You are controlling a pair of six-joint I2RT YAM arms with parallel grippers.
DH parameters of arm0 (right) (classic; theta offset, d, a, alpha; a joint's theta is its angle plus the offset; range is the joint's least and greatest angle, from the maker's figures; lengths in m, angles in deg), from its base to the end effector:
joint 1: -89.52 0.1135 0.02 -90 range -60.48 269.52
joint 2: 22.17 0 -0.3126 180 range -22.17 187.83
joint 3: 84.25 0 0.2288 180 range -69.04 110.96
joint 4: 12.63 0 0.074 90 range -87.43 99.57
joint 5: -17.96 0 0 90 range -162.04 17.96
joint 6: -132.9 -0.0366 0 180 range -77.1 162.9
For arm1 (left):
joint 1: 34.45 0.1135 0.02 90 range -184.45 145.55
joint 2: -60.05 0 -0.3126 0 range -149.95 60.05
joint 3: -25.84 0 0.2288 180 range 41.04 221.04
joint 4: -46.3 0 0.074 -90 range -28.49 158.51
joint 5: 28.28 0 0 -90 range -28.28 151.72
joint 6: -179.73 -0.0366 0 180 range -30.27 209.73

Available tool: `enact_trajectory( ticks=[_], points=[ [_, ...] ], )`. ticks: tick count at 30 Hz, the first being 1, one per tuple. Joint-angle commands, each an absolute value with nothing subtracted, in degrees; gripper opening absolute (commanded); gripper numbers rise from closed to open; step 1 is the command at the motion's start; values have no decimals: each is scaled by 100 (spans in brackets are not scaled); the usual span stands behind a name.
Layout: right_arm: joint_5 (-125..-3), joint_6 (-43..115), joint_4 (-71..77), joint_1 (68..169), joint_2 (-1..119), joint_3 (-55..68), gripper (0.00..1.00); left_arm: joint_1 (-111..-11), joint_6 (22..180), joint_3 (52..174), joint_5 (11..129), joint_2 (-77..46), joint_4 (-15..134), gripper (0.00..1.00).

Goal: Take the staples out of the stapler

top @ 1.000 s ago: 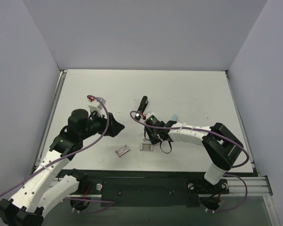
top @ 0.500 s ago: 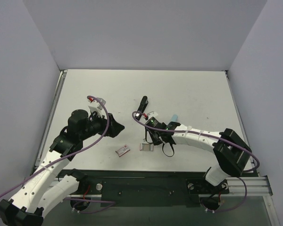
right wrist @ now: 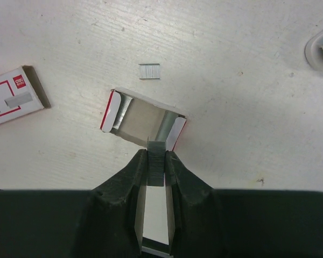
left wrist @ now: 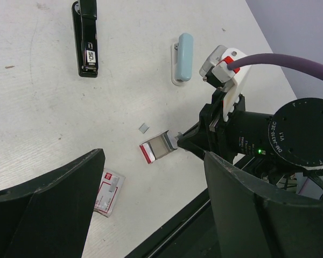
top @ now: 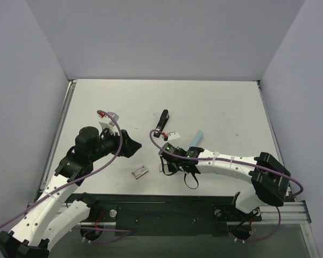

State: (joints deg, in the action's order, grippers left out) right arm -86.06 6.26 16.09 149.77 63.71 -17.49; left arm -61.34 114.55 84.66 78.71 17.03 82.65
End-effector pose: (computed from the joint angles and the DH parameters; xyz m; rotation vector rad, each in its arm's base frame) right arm 0.1502 0.2450 0.2692 -0.3847 2.4039 0.5031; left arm 0.0965 -0.0610 0.3508 0.2439 2.0022 -0.8760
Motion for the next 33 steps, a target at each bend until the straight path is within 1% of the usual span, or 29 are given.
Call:
enact_trajectory(
  ticks=[1,9,33],
  points=[
    [-9259,-296,1804,15174,6518,-1587,8,-6108,11495,8446,7912,1813,7979,85],
    [-9778,-1175,1778,15359,6765,-1569,7,-6108,11531,8437,7956,1866,7944,85],
    [-10060,-1958,1655,15544,7433,-1288,7,-6108,11557,8437,8088,1918,7935,85]
  ],
)
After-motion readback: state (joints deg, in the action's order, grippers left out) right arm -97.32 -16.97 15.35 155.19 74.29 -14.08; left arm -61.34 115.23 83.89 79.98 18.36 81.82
